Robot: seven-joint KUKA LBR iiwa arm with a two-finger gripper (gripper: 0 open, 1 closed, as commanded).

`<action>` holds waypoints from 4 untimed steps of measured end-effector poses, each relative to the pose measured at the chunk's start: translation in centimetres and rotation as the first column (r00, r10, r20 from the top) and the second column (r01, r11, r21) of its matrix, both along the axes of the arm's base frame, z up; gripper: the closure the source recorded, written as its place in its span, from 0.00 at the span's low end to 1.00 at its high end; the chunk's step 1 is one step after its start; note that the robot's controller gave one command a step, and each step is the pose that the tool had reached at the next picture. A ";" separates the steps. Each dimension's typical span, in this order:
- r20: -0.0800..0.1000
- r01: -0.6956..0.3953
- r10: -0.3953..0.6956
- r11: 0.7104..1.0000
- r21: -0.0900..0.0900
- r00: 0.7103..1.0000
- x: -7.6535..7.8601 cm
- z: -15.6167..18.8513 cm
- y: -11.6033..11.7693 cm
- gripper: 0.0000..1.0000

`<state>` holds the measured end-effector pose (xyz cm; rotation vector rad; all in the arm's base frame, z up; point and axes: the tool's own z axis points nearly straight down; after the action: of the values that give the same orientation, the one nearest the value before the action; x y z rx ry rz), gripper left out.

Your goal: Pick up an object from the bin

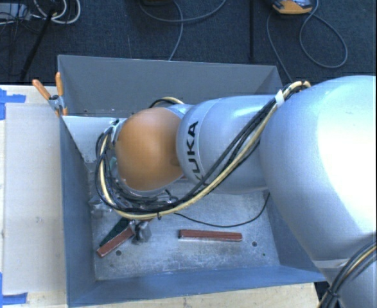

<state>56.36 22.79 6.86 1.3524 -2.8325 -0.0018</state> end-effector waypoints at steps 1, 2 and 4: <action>0.002 0.006 -0.006 1.000 0.002 1.000 0.0 0.0 0.0 0.00; 0.002 0.007 -0.007 1.000 0.002 1.000 0.0 0.0 0.0 1.00; 0.005 0.018 -0.018 1.000 0.002 1.000 0.2 9.9 0.2 1.00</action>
Offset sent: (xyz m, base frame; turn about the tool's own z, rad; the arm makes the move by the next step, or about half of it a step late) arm 0.0000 0.0000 0.0000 0.0000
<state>56.60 22.96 16.73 1.3286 -2.8498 -0.0015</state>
